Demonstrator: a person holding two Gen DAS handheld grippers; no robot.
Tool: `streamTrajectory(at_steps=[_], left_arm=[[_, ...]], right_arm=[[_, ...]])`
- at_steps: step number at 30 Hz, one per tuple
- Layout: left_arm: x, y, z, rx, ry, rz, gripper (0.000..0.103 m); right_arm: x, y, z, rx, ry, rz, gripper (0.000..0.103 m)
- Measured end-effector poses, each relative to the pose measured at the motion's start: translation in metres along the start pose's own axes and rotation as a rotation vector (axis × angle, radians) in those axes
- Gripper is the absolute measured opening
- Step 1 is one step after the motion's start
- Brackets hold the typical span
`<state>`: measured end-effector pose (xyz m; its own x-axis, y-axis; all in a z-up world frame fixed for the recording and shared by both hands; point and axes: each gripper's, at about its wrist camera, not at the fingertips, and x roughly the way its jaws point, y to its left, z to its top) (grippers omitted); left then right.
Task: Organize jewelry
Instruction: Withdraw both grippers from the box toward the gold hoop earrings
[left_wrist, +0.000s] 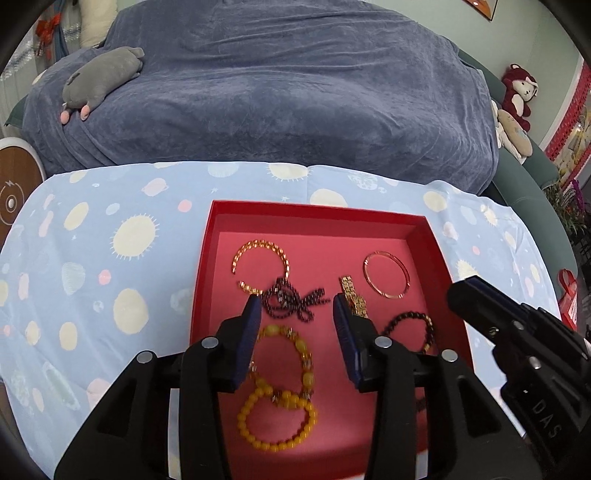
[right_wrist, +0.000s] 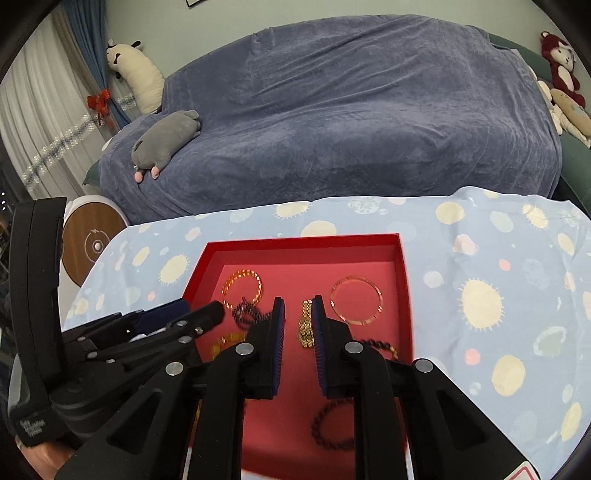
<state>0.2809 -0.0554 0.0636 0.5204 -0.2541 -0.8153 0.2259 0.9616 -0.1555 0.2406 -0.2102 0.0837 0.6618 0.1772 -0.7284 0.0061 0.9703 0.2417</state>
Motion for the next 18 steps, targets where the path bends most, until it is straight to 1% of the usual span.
streamTrajectory(at_steps=[4,7,12,18], left_arm=[[-0.021,-0.001,-0.02,0.007,-0.006,-0.005,0.039],[-0.037,-0.001,-0.039,0.012,-0.009,-0.001,0.039],[-0.06,-0.002,-0.074,0.012,-0.01,-0.006,0.039],[-0.075,-0.006,-0.119,-0.001,0.017,-0.013,0.039]], right_arm=[[-0.03,-0.008,-0.025,0.005,-0.004,-0.009,0.016],[-0.053,-0.017,-0.053,0.011,0.008,-0.025,0.016],[-0.08,-0.024,-0.111,0.004,0.061,-0.058,0.016],[-0.09,-0.031,-0.175,0.045,0.148,-0.076,0.016]])
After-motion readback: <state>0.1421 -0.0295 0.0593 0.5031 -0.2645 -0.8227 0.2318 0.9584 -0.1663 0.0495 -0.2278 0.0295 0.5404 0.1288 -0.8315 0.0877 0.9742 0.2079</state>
